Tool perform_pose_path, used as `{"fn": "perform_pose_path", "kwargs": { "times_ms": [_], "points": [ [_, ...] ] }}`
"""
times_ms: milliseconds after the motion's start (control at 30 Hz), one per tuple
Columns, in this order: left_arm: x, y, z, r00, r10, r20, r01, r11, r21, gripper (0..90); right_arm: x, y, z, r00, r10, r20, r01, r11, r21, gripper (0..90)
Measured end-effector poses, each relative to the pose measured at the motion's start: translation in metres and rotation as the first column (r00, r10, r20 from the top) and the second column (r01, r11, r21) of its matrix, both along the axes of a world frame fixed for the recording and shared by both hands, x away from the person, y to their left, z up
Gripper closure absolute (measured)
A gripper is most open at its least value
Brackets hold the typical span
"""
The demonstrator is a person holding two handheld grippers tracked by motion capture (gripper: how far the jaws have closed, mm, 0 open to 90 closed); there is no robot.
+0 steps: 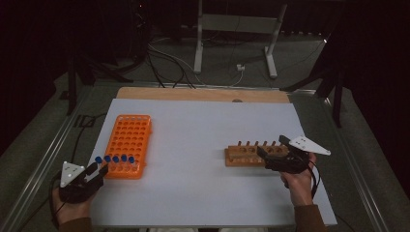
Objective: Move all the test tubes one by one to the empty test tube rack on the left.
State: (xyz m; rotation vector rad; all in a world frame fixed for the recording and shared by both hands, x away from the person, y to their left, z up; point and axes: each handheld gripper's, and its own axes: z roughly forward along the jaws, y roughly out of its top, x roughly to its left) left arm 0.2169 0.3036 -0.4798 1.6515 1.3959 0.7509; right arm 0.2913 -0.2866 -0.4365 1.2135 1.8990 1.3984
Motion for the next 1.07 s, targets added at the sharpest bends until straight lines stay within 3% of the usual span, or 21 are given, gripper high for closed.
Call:
{"fn": "perform_pose_path", "kwargs": {
  "times_ms": [100, 200, 300, 600, 767, 1067],
  "points": [
    [-0.006, 0.001, 0.010, 0.9966, -0.012, 0.081, 0.017, 0.9982, -0.058, 46.4, -0.001, -0.001, 0.000, 1.0000, 0.001, 0.003, -0.001, 1.000, -0.001, 0.0],
    [-0.010, -0.004, 0.020, 0.9875, -0.031, 0.154, 0.046, 0.9947, -0.092, 34.1, -0.003, -0.001, -0.001, 1.0000, 0.007, 0.005, -0.007, 1.000, -0.006, 0.0],
    [-0.011, -0.012, 0.028, 0.9794, -0.054, 0.194, 0.077, 0.9907, -0.112, 22.8, -0.006, -0.001, -0.003, 0.9999, 0.015, 0.007, -0.015, 1.000, -0.012, 0.0],
    [-0.007, -0.040, 0.036, 0.9687, -0.102, 0.226, 0.128, 0.9868, -0.100, 8.8, -0.019, -0.004, -0.009, 0.9984, 0.042, 0.038, -0.042, 0.999, -0.015, 0.0],
    [-0.004, -0.051, 0.034, 0.9690, -0.117, 0.218, 0.136, 0.9880, -0.074, 0.8, -0.028, -0.008, -0.014, 0.9977, 0.053, 0.042, -0.053, 0.999, -0.013, 0.0],
    [-0.003, -0.056, 0.031, 0.9694, -0.124, 0.212, 0.138, 0.9890, -0.053, 0.6, -0.031, -0.005, -0.019, 0.9978, 0.055, 0.037, -0.055, 0.998, -0.017, 0.0]
  ]
}}
